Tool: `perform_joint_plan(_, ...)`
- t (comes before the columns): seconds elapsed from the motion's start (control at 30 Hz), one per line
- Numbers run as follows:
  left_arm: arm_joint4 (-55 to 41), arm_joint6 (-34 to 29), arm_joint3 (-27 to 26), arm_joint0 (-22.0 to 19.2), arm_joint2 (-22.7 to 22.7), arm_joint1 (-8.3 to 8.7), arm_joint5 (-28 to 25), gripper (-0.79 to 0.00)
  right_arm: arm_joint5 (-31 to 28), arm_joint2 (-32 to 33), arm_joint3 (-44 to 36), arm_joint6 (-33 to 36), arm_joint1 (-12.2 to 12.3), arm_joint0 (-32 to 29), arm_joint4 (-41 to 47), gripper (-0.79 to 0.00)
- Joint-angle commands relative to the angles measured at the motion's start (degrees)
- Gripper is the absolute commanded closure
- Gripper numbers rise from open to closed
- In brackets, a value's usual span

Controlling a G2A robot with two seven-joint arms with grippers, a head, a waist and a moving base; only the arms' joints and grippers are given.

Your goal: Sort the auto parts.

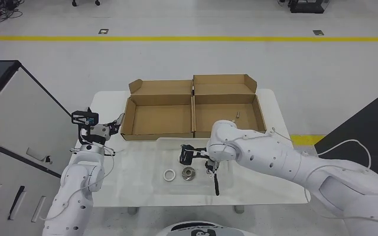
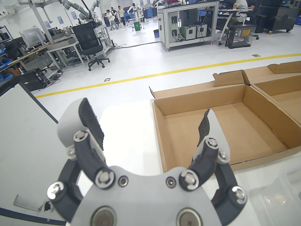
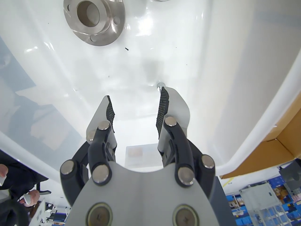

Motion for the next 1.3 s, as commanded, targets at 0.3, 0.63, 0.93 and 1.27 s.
perform_joint_plan(0.3, 0.0, 0.0, 0.0, 0.0, 0.0, 0.0, 0.0, -0.785, 1.7, 0.5, 2.8, 0.2, -1.2, -0.9, -1.2, -0.391)
perform_joint_plan(0.63, 0.0, 0.0, 0.0, 0.0, 0.0, 0.0, 0.0, -0.785, 3.7, 1.3, 3.8, 0.1, -2.1, -1.5, -3.4, -0.363)
perform_joint_plan(0.93, 0.0, 0.0, 0.0, 0.0, 0.0, 0.0, 0.0, -0.785, 4.9, 1.6, 4.3, 0.3, -2.8, -2.4, -5.4, -0.354)
perform_joint_plan(1.27, 0.0, 0.0, 0.0, 0.0, 0.0, 0.0, 0.0, -0.785, 5.2, 2.2, 5.5, 1.0, -3.6, -3.3, -6.5, -0.296)
